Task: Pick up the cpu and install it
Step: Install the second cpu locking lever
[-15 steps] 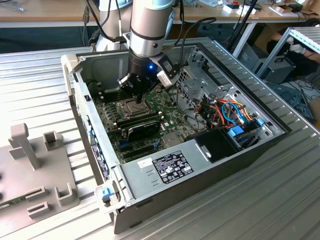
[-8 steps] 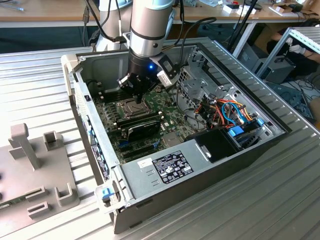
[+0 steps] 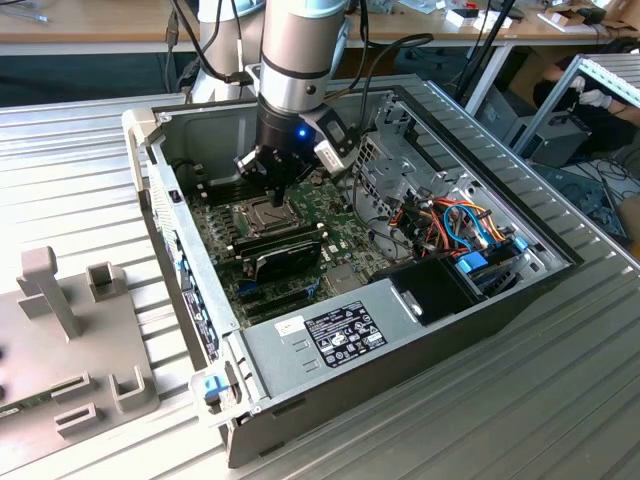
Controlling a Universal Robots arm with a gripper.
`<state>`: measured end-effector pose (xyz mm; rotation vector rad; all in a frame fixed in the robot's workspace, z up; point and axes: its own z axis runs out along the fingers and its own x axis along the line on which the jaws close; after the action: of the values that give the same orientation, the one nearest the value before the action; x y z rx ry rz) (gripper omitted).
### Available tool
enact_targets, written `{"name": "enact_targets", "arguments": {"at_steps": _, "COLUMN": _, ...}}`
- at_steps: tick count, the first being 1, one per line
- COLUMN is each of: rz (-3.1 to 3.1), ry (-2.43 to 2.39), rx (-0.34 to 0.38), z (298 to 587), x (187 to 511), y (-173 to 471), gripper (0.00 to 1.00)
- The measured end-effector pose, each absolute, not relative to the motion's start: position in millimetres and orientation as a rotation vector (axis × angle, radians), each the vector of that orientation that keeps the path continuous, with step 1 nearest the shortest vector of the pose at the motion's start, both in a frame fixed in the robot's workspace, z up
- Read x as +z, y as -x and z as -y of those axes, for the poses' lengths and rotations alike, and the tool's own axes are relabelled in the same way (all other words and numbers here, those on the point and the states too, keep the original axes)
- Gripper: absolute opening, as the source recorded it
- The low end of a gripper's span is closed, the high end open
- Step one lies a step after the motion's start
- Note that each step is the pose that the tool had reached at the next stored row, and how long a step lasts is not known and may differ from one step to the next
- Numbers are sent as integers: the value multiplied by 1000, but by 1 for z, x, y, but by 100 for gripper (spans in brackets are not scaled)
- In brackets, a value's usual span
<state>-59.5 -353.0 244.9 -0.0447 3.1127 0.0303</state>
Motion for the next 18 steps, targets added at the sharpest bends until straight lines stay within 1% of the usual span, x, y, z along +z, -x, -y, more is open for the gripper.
{"name": "enact_targets", "arguments": {"at_steps": 18, "rz": -3113, "ry": 45, "rx": 30, "z": 355, "x": 247, "y": 60, "gripper": 11}}
